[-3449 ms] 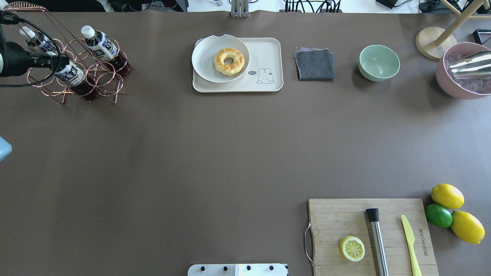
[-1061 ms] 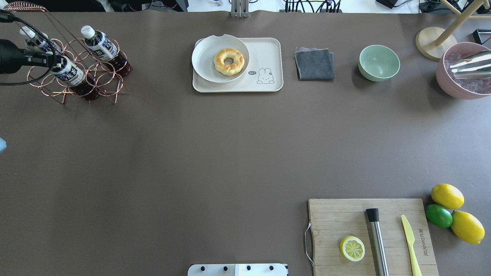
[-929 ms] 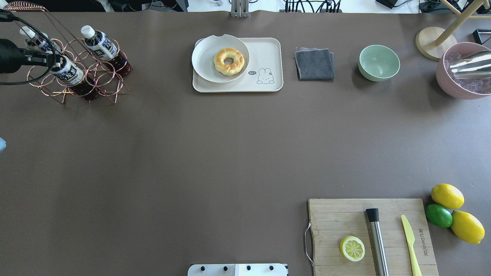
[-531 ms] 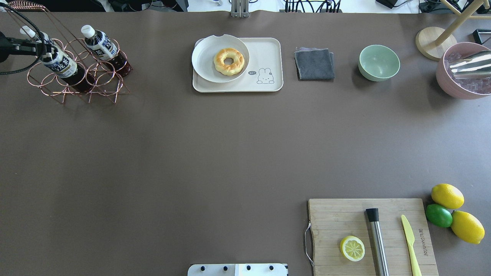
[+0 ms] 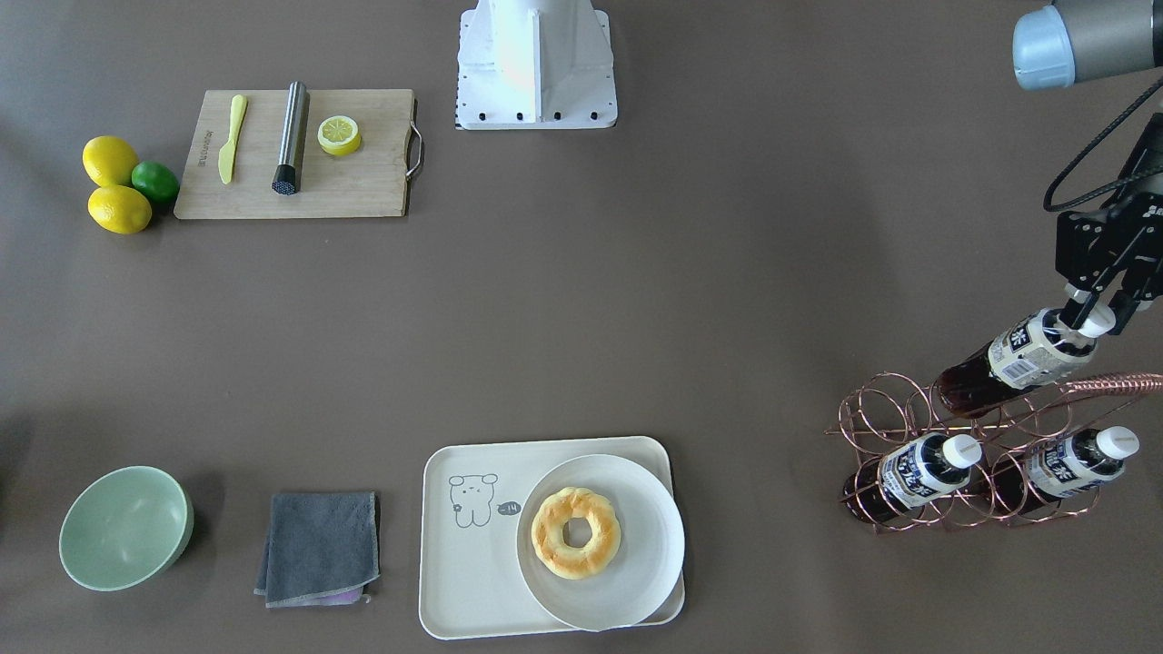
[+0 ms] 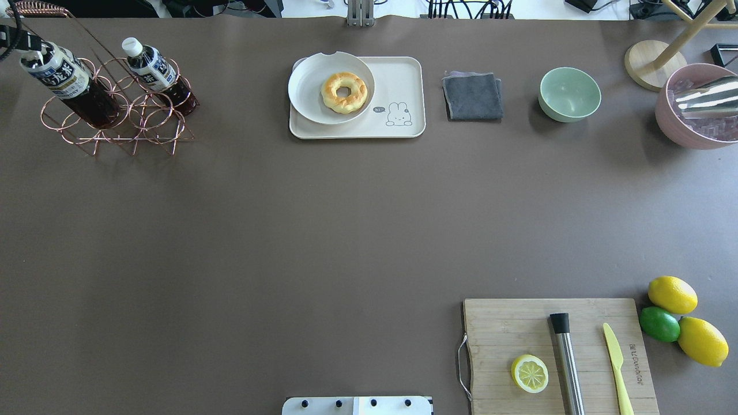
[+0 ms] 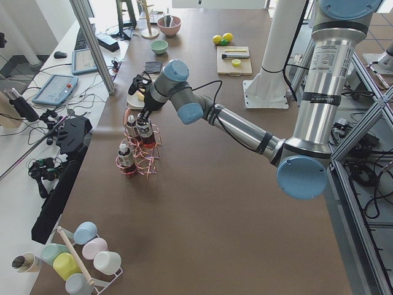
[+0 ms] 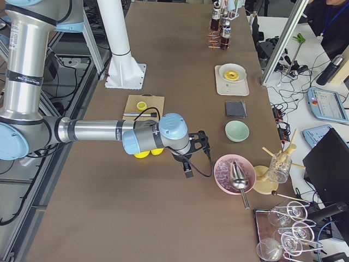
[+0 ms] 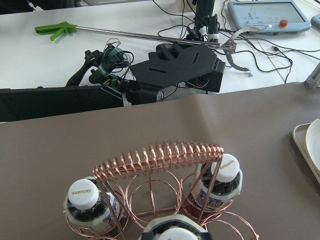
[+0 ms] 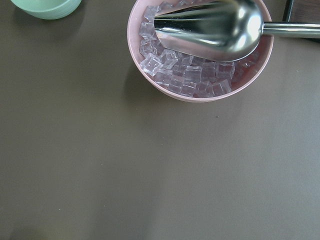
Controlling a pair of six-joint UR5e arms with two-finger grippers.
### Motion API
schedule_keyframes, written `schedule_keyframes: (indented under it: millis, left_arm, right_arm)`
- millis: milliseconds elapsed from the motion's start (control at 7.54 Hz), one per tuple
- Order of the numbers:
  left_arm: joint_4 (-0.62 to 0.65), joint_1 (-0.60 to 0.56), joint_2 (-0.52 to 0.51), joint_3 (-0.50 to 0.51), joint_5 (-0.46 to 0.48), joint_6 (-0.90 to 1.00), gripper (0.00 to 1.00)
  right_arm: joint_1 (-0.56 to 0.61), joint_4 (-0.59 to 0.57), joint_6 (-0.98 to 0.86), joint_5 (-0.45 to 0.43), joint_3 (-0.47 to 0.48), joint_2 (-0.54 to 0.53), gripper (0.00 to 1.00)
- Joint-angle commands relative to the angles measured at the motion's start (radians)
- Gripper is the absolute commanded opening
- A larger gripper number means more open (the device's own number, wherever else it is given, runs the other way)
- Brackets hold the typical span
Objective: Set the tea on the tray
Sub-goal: 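Grasp the tea bottle with the left gripper and lift it from the rack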
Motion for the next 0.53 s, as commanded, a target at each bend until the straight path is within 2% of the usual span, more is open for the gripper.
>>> schedule_keyframes:
  millis: [0, 133, 265, 398]
  left_arm:
    - [0.207, -0.076, -0.079, -0.095, -0.098, 0.039, 0.00]
    - [0.244, -0.070, -0.090, -0.122, -0.091, 0.054, 0.00]
    - [0.243, -0.015, -0.119, -0.122, -0.086, 0.053, 0.00]
    - [0.249, 0.087, -0.177, -0.116, -0.036, 0.016, 0.00]
  right_arm:
    - [0.000, 0.000, -0.001, -0.002, 0.000, -0.001, 1.00]
    - [0.000, 0.005, -0.002, -0.002, 0.002, 0.001, 1.00]
    - [0.000, 0.015, -0.002, -0.002, 0.002, 0.002, 1.00]
    - [0.000, 0.037, -0.012, -0.014, 0.008, 0.002, 1.00]
